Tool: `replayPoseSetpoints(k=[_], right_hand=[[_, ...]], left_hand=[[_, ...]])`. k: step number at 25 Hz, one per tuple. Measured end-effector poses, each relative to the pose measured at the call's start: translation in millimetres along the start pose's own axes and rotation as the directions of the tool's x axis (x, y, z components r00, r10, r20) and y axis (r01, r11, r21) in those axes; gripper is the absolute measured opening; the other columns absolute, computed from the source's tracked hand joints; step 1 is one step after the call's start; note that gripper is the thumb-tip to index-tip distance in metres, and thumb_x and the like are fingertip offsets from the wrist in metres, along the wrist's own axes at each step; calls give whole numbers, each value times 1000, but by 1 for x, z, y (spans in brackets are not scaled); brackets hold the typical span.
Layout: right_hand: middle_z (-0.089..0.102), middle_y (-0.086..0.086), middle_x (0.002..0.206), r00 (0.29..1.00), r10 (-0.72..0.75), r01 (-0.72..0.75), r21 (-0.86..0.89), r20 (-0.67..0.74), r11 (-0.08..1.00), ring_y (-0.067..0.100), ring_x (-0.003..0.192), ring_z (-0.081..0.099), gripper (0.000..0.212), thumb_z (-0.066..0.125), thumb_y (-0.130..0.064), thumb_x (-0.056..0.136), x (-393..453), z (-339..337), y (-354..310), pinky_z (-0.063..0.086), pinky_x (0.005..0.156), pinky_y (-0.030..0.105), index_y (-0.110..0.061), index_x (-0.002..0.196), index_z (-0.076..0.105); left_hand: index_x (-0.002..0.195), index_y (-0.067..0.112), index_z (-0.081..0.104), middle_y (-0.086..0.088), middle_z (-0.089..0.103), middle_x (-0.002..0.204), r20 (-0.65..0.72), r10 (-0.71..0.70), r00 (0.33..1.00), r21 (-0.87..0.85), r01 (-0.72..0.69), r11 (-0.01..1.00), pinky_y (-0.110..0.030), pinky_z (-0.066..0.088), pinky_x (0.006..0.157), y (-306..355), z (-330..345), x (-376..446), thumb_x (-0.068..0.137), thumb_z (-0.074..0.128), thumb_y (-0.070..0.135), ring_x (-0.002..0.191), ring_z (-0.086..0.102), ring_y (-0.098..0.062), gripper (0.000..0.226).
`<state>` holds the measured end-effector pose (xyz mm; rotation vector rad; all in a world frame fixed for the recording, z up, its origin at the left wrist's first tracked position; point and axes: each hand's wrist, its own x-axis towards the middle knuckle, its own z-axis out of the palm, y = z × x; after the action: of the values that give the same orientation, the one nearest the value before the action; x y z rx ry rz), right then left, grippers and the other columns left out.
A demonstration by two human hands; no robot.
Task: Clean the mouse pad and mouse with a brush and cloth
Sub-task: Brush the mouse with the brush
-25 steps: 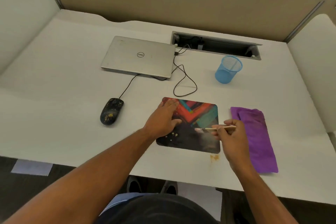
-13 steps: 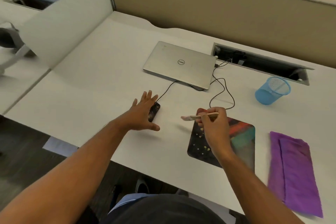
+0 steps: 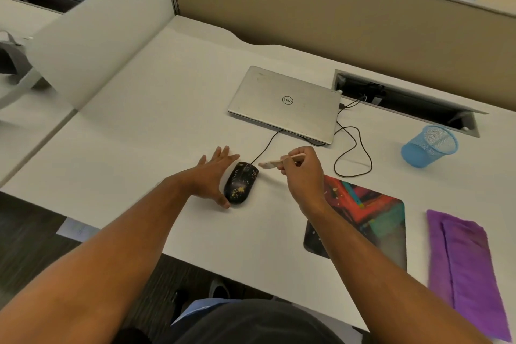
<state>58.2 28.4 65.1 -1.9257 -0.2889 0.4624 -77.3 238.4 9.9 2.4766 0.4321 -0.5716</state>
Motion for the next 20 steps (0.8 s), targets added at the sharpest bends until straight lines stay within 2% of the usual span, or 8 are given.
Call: replayPoseSetpoints(k=[5,12,17,20], right_hand=[[69,-1,99,1000,22,-22,-18,-21,1000,13,90,73,6,65,-20,100,4,2,1,63,78,31,-21,102,59],[70,-7,95,1000,1,0,-76,13,997,10,88,72,7,62,-21,101,2,-2,9,56,71,22,-24,99,58],[70,-8,89,995,-43,59,-167,95,984,9,82,72,15,61,-18,101,-11,-7,15,59,70,25,-29,92,54],[71,-7,90,995,-80,86,-105,56,991,9,80,72,17,61,-15,99,-14,-14,14,61,70,26,-29,92,54]], left_hand=[[156,33,7,0,-21,164,-6,39,999,-5,-39,999,-48,-13,119,1,5,8,52,90,57,146,-28,-16,136],[155,32,10,0,-21,164,-54,81,995,19,-80,997,-49,-14,118,16,19,19,52,86,66,145,-30,-17,133],[156,31,8,2,-21,164,-51,86,995,24,-84,996,-46,-16,117,17,21,19,55,85,66,145,-29,-13,132],[157,31,7,2,-19,164,-42,93,995,13,-92,996,-45,-17,117,18,19,17,57,86,64,146,-27,-14,131]])
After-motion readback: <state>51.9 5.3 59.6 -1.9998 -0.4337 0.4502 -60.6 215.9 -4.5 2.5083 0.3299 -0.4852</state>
